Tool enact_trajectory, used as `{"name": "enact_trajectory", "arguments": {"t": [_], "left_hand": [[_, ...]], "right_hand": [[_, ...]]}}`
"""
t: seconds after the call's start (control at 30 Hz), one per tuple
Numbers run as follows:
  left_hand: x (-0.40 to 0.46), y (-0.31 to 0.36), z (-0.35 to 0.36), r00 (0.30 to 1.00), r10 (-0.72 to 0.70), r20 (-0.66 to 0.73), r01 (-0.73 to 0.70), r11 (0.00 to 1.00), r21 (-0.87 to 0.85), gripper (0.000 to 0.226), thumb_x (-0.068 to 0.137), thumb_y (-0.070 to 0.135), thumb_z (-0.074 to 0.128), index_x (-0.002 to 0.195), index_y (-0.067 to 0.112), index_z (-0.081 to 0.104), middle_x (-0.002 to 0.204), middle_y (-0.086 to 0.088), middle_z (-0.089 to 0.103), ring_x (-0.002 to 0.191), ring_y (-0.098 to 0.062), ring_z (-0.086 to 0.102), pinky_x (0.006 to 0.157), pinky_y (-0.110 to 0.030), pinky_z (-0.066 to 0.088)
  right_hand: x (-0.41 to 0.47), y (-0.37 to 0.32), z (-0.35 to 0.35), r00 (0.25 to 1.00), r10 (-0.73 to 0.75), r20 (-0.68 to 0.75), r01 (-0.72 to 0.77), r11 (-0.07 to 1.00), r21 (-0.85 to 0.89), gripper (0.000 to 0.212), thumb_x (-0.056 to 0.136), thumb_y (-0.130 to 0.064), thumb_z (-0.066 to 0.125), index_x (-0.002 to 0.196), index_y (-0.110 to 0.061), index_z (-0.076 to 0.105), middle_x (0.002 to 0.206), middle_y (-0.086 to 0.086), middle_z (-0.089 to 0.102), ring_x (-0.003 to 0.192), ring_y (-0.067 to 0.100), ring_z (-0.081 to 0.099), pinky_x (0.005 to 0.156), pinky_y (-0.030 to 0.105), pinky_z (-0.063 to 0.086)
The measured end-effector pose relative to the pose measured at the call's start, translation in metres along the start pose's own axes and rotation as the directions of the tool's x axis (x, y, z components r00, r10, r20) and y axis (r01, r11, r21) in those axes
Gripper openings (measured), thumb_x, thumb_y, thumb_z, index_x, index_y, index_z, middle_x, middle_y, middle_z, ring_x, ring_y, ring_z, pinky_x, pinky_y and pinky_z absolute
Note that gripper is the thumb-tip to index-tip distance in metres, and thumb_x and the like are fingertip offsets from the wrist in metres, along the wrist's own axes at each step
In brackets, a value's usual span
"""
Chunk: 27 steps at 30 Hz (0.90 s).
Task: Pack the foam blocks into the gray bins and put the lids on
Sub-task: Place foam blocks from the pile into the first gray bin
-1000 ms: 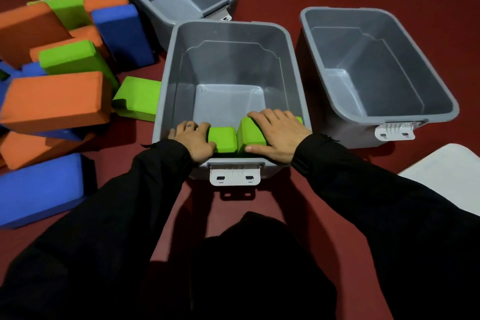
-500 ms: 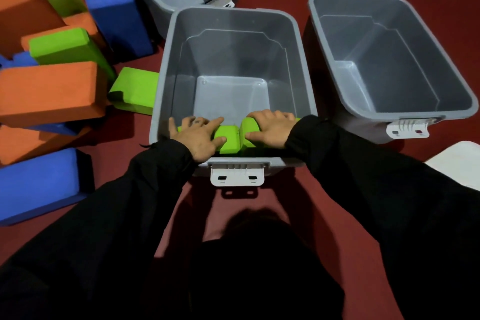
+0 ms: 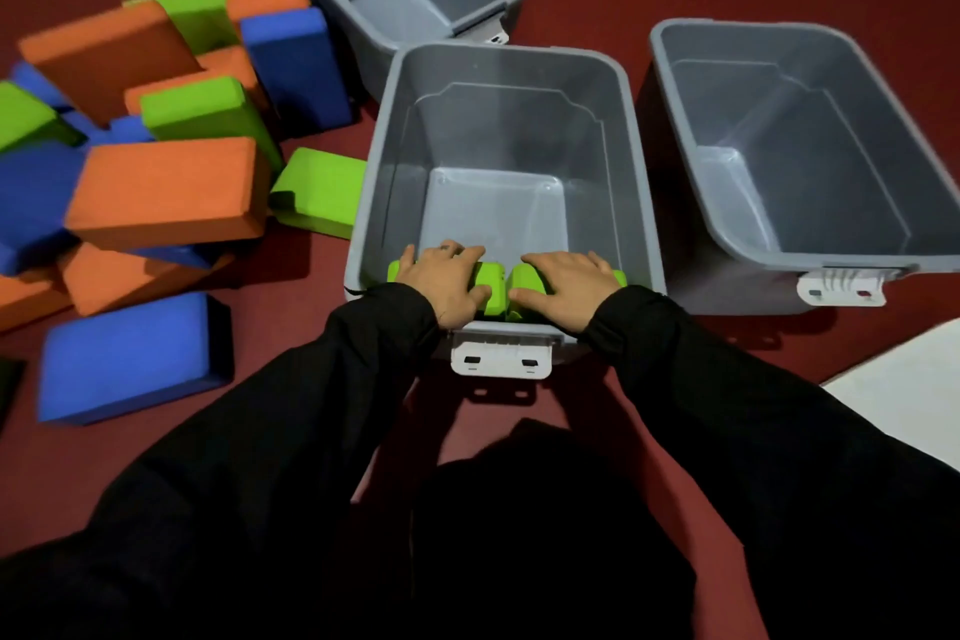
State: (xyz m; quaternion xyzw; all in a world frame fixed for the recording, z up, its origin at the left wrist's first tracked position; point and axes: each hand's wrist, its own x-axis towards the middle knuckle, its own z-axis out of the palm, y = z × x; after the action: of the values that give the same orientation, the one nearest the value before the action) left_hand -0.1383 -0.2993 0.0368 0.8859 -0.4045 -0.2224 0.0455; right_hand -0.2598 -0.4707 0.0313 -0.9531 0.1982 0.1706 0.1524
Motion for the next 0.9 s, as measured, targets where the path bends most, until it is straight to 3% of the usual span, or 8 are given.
{"name": "enact_trajectory", "arguments": {"t": [0.1,0.17,0.5,0.7,0.9], "left_hand": [[-0.012,0.000,-0.008,0.998,0.043,-0.040,-0.044,0.998,-0.034,0.066,0.097,0.047,0.054,0.156,0.025,0.032,0.154,-0.012,0.041,0.139,-0.036,0.042,0.115,-0.049,0.034],[-0.022,-0.003,-0.016,0.997,0.050,-0.062,-0.055,0.994,-0.094,0.066,0.098,0.043,0.055,0.156,0.023,0.030,0.154,-0.013,0.040,0.139,-0.035,0.042,0.110,-0.051,0.041],[-0.087,-0.042,-0.070,0.975,0.047,-0.216,-0.067,0.994,-0.083,0.047,0.099,0.039,0.056,0.142,0.018,0.054,0.139,-0.015,0.055,0.129,-0.034,0.051,0.107,-0.039,0.041],[-0.158,-0.095,-0.094,0.951,-0.032,-0.308,0.013,0.998,-0.064,0.042,0.098,0.038,0.055,0.134,0.018,0.061,0.134,-0.014,0.060,0.120,-0.036,0.059,0.099,-0.043,0.048],[-0.229,-0.169,-0.110,0.922,-0.171,-0.346,0.167,0.985,-0.042,0.038,0.099,0.034,0.057,0.132,0.015,0.063,0.132,-0.014,0.062,0.120,-0.036,0.059,0.097,-0.042,0.048]], "right_hand": [[-0.009,-0.007,-0.012,0.998,-0.015,-0.057,0.018,0.999,0.045,0.066,0.094,-0.065,0.051,0.147,-0.026,0.052,0.149,0.004,0.055,0.136,0.028,0.051,0.113,0.048,0.039],[-0.012,-0.011,-0.021,0.995,-0.031,-0.098,0.039,0.996,0.082,0.054,0.096,-0.056,0.056,0.139,-0.024,0.059,0.143,0.006,0.060,0.130,0.029,0.055,0.107,0.045,0.045],[-0.033,-0.070,-0.048,0.971,-0.111,-0.214,0.139,0.983,0.121,0.021,0.098,-0.032,0.058,0.107,-0.023,0.075,0.120,0.002,0.073,0.115,0.028,0.063,0.095,0.038,0.049],[-0.042,-0.145,-0.051,0.942,-0.235,-0.241,0.267,0.957,0.112,0.019,0.097,-0.032,0.061,0.099,-0.021,0.077,0.105,0.000,0.077,0.103,0.026,0.067,0.090,0.037,0.051],[-0.036,-0.237,-0.052,0.879,-0.417,-0.233,0.441,0.895,0.062,0.020,0.098,-0.032,0.060,0.102,-0.023,0.077,0.107,0.002,0.077,0.105,0.027,0.066,0.090,0.037,0.051]]}}
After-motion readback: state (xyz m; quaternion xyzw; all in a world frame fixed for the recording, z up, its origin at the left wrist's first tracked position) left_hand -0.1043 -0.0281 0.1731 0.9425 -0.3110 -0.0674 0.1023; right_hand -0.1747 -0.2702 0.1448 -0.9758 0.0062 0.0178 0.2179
